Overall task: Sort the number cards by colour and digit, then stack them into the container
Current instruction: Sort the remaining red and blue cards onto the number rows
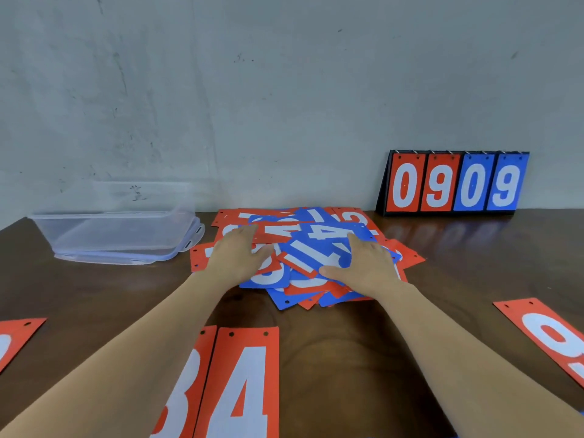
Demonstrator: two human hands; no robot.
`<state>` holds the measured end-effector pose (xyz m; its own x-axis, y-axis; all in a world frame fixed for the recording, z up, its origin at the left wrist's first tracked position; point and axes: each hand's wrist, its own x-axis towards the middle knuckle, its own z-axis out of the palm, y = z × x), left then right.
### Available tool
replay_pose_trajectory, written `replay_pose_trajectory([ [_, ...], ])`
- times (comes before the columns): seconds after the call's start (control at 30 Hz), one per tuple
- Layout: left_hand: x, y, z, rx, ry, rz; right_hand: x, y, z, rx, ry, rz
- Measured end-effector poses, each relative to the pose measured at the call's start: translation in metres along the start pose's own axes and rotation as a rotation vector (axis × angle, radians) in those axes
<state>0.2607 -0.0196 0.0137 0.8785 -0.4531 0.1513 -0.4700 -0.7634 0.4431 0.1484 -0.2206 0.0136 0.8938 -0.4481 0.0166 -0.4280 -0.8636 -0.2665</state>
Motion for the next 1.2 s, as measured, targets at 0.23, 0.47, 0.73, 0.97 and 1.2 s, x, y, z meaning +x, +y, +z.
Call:
replay_pose_trajectory([
  [0.23,0.051,0.003,0.013,0.132,-0.099,-0.039,0.012,0.005,0.005,0.059,-0.010,-0.058],
  [0.47,0.083,-0.009,0.014,0.146,-0.264,-0.133,0.018,0.012,0.004,0.165,-0.048,-0.122],
  [0.73,0.085,-0.006,0.009,0.228,0.084,0.017,0.016,0.012,-0.006,0.069,0.031,-0.028],
  [0.97,0.067,-0.002,-0.027,-0.490,0.194,-0.065,0.007,0.005,-0.021,0.269,-0.006,-0.032],
  [1.2,0.031,0.000,-0.082,-0.742,0.237,-0.065,-0.006,-0.007,-0.054,0.483,0.056,-0.072],
])
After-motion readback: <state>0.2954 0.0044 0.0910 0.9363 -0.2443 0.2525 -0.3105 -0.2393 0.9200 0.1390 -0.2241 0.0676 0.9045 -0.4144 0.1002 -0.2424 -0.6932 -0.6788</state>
